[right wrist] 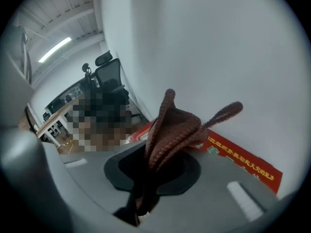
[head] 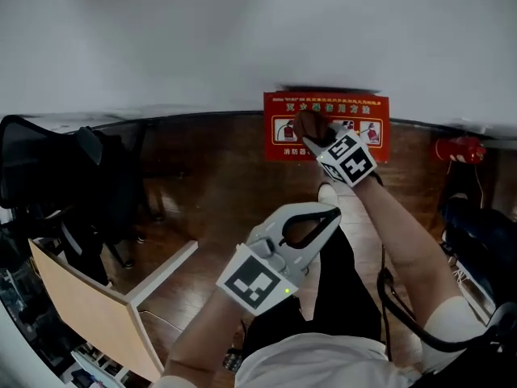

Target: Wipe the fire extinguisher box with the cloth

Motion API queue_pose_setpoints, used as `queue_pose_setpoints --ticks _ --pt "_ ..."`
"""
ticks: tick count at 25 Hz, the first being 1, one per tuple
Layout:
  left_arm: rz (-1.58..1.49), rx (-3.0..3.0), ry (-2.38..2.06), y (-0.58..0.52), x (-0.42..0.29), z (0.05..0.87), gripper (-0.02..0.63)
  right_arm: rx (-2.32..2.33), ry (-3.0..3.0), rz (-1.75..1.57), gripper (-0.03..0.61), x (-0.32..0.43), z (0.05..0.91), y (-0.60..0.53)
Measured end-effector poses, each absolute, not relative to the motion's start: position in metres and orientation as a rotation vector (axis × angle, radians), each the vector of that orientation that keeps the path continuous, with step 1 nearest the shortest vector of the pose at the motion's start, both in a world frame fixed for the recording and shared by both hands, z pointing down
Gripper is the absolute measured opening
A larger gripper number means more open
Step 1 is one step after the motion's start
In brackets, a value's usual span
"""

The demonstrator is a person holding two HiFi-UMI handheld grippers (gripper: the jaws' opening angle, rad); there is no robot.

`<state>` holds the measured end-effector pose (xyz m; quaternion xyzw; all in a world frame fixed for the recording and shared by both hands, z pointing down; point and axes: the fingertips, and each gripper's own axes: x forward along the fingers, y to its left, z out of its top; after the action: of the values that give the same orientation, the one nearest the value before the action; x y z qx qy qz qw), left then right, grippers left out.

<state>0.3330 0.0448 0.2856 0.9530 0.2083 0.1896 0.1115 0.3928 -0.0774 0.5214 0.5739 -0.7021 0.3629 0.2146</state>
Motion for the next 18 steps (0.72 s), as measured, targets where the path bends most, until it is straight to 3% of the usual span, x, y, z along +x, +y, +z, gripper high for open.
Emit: queue_pose_setpoints --ticks 11,18 --pt "0.615 2.706 0.839 0.084 0.402 0.342 0.000 1.770 -1.771 1.147 0.054 0.518 0.571 0.030" --pt "0.652 2.665 0.997 0.106 0.426 0.351 0.000 1.912 -1.745 1.245 0.054 0.544 0.578 0.079"
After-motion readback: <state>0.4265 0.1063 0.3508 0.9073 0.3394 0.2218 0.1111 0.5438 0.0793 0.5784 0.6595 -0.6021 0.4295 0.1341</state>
